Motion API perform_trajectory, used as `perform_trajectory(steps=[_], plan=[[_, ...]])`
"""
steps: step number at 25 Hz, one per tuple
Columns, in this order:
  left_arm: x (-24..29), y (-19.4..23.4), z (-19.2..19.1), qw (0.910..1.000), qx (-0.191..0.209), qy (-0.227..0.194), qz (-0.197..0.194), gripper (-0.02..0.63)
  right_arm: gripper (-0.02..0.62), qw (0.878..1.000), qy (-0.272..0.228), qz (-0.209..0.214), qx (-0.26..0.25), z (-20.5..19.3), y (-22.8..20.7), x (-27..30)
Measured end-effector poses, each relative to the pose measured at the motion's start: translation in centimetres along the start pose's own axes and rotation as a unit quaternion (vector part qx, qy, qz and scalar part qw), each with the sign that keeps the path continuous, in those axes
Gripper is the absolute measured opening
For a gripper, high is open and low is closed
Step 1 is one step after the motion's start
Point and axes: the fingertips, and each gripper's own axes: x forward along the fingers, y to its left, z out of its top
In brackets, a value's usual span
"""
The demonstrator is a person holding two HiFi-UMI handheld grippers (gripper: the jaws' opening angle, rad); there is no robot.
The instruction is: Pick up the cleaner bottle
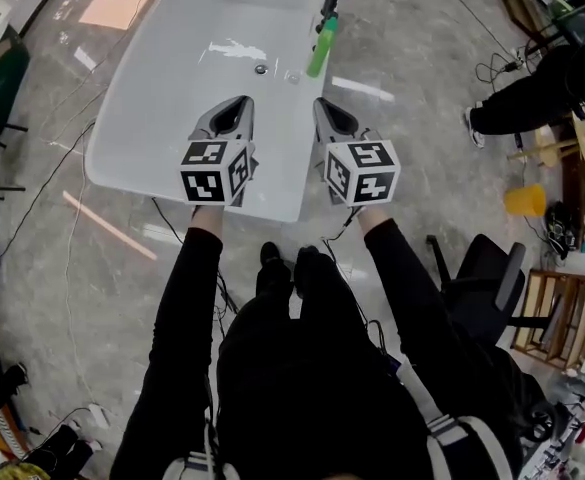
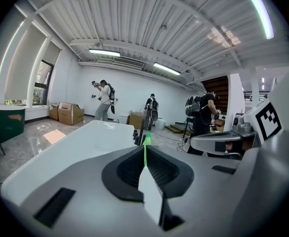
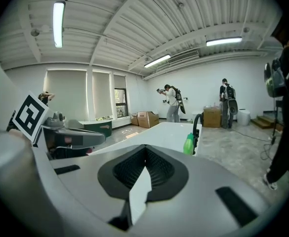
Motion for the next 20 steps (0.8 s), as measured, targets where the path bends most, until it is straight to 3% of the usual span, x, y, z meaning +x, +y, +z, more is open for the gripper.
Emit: perform_trajectory(steps=[9,20], plan=[[4.1,-1.3,-1.0,0.9998,0.002,0.017,-0.011,0.011,0.002,1.0,0.007,-0.019,0.007,-0.7,-3.6,1.1],[10.3,-1.8,-1.5,0.9993,-0.002,0.036,-0.008,0.058,0.002,1.0,0.023,-0.011,0.015,-1.0,-7.9,4.1]])
